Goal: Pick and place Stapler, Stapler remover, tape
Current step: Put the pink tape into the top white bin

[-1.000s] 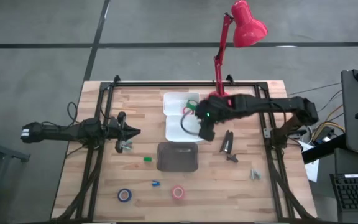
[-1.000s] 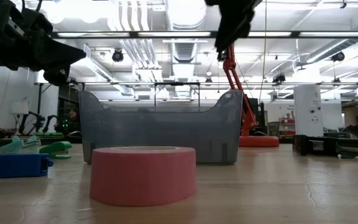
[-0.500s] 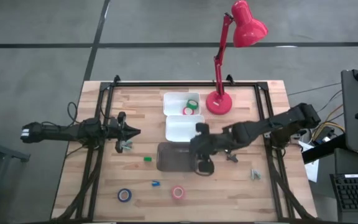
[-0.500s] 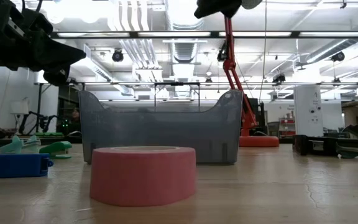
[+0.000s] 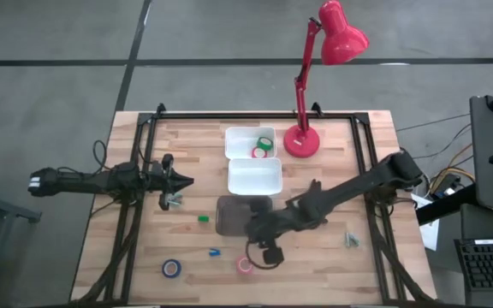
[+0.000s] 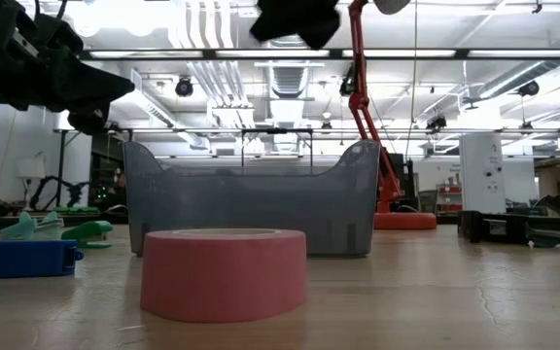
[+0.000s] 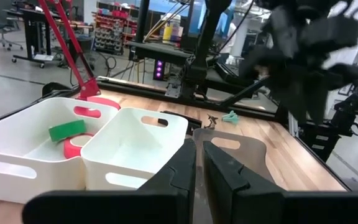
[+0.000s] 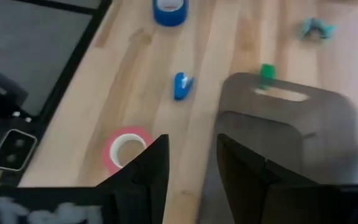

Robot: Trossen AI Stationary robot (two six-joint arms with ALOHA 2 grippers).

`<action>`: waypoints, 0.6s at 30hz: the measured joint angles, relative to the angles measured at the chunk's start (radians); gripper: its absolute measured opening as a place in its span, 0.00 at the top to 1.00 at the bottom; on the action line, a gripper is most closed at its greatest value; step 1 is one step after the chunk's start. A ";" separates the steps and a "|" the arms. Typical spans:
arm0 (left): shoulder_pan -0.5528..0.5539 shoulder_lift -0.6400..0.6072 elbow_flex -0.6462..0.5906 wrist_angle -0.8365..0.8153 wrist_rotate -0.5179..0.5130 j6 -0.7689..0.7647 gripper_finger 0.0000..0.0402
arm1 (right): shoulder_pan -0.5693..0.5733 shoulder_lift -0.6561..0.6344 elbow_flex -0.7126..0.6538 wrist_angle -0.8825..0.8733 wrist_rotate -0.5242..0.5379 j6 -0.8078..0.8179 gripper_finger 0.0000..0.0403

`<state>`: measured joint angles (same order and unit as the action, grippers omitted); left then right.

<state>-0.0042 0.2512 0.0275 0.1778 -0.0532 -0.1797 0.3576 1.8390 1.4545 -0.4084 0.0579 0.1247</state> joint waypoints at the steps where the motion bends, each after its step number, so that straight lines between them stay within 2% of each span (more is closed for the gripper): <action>1: 0.000 0.000 0.000 0.000 0.000 0.000 0.92 | 0.000 0.020 0.012 0.000 -0.003 0.005 0.69; 4: 0.000 0.000 0.000 0.000 0.000 0.000 0.92 | 0.000 0.074 0.043 -0.008 -0.011 0.031 0.71; 12: 0.000 0.000 0.000 0.000 0.000 0.000 0.92 | 0.008 0.138 0.077 -0.008 -0.172 0.025 0.76; 18: 0.000 0.000 0.000 0.000 0.000 0.000 0.92 | 0.014 0.160 0.077 -0.007 -0.191 0.065 0.79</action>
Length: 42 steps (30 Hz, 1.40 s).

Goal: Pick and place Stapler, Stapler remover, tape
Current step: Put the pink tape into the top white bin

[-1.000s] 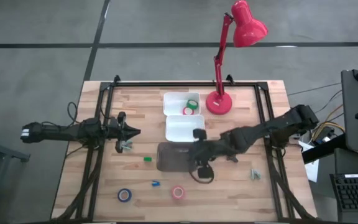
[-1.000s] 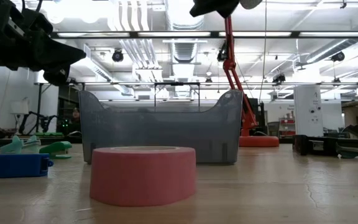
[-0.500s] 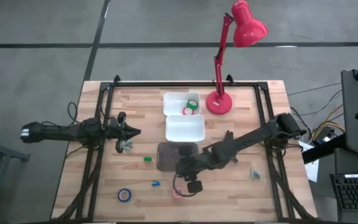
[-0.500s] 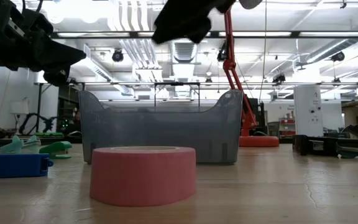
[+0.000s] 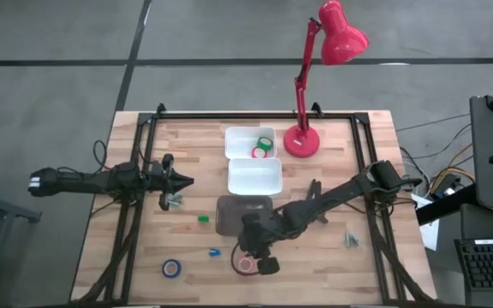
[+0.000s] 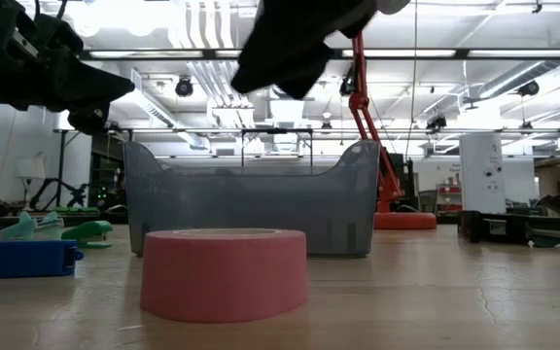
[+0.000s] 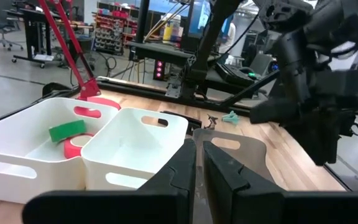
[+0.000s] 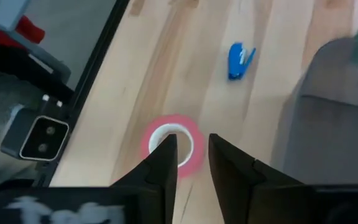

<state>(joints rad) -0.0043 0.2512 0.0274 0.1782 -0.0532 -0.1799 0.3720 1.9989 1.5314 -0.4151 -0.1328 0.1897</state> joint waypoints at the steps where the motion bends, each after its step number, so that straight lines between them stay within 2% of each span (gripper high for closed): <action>1: 0.000 0.000 0.000 0.000 0.000 0.000 0.92 | 0.004 0.007 0.000 0.000 -0.002 0.013 0.80; 7: 0.000 0.000 0.000 0.000 0.000 0.000 0.92 | 0.030 0.017 -0.002 0.000 0.000 0.062 0.76; 17: 0.000 0.000 0.000 0.000 0.000 0.000 0.92 | 0.084 0.029 -0.003 0.013 0.133 0.064 0.60; 22: 0.000 0.000 0.000 0.000 0.000 0.000 0.92 | 0.098 0.083 -0.001 0.050 0.136 0.065 0.54; 33: 0.000 0.000 0.000 0.000 0.000 0.000 0.92 | 0.100 0.221 0.124 0.048 0.105 0.107 0.56; 42: 0.000 0.000 0.000 0.000 0.000 0.000 0.92 | 0.103 0.327 0.268 0.016 0.061 0.252 0.57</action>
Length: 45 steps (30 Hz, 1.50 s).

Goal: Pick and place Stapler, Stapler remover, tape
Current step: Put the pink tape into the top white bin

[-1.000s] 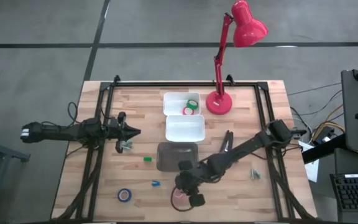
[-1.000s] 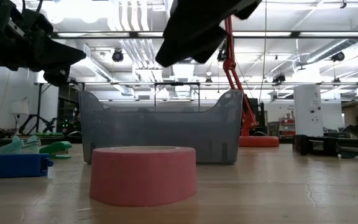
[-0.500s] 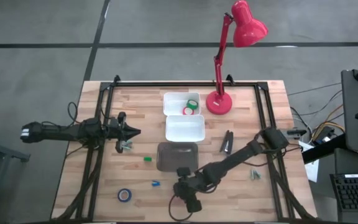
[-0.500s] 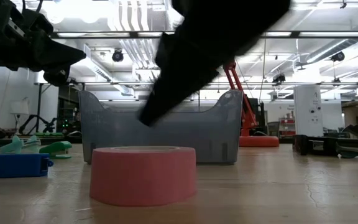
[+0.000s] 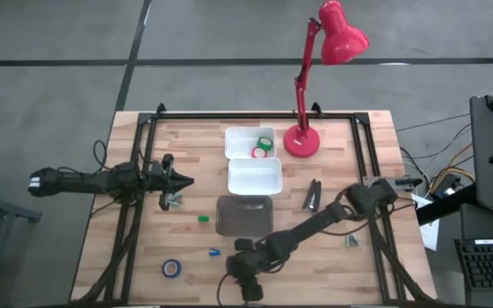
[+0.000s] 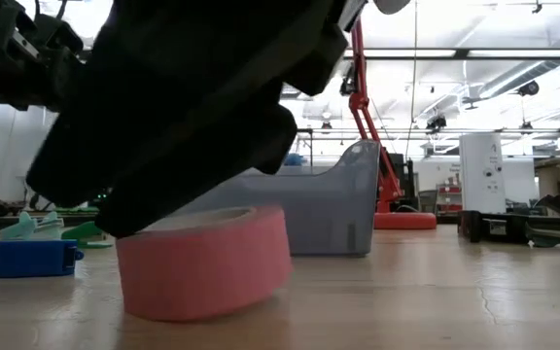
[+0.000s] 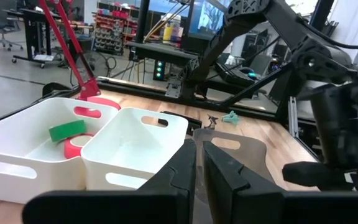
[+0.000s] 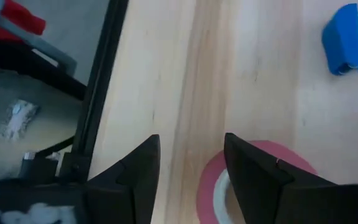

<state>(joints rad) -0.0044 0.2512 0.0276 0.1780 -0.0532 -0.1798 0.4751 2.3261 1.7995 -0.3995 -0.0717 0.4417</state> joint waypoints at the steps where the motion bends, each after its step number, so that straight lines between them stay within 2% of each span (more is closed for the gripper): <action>1: 0.000 0.000 0.000 0.000 0.000 0.000 0.92 | 0.000 0.007 0.018 -0.022 0.000 0.013 0.57; 12: 0.000 0.000 0.000 0.000 0.000 0.000 0.92 | 0.005 0.047 0.258 -0.348 0.102 0.061 0.57; 21: 0.000 0.000 0.000 -0.001 0.000 0.000 0.92 | 0.017 0.063 0.208 -0.364 0.098 0.150 0.57; 29: 0.000 0.000 0.000 0.000 0.000 0.000 0.92 | 0.023 0.063 0.182 -0.329 0.082 0.146 0.59; 35: 0.000 0.000 0.000 0.000 0.000 0.000 0.92 | 0.022 0.063 0.166 -0.319 0.067 0.157 0.67; 45: 0.000 0.000 0.000 0.000 0.000 0.000 0.92 | 0.021 0.062 0.160 -0.319 0.066 0.163 0.90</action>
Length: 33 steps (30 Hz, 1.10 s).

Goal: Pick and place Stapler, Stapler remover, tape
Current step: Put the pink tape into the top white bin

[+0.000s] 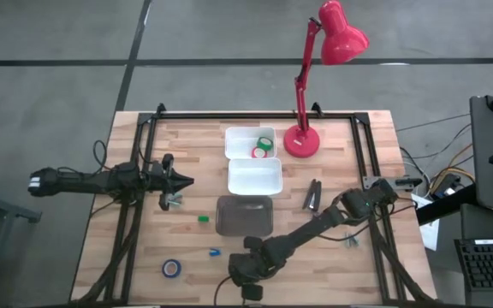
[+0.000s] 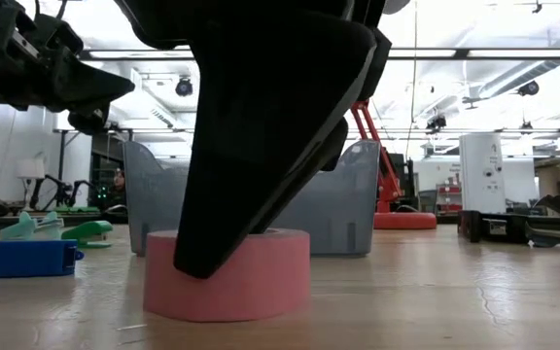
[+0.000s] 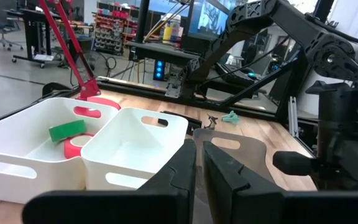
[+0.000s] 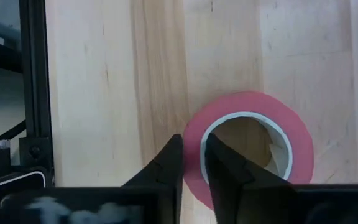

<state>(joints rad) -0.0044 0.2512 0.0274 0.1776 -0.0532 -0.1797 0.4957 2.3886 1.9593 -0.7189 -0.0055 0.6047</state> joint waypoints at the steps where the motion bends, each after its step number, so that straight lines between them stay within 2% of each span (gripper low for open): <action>1: 0.000 0.000 0.000 0.000 0.000 0.000 0.92 | -0.001 -0.001 0.000 0.000 -0.001 -0.006 0.91; 6: 0.000 0.000 0.000 0.000 0.000 0.000 0.92 | -0.010 -0.007 0.011 -0.022 -0.003 -0.062 0.93; 15: 0.000 0.000 0.000 0.001 0.000 0.000 0.92 | -0.043 -0.068 0.120 -0.078 -0.015 -0.165 0.92; 18: 0.000 0.001 0.000 0.001 0.000 0.000 0.92 | -0.049 -0.105 0.157 -0.140 0.047 -0.216 0.92; 22: 0.000 0.001 0.000 0.001 0.000 0.000 0.92 | -0.071 -0.172 0.178 -0.223 0.220 -0.285 0.92; 25: 0.000 0.001 0.000 0.001 0.000 0.000 0.92 | -0.094 -0.223 0.175 -0.254 0.306 -0.307 0.92; 33: 0.000 0.001 0.000 0.000 0.000 0.000 0.92 | -0.180 -0.315 0.166 -0.280 0.354 -0.395 0.92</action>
<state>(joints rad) -0.0042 0.2523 0.0275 0.1776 -0.0532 -0.1797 0.3156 2.0737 2.1250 -0.9993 0.3488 0.2101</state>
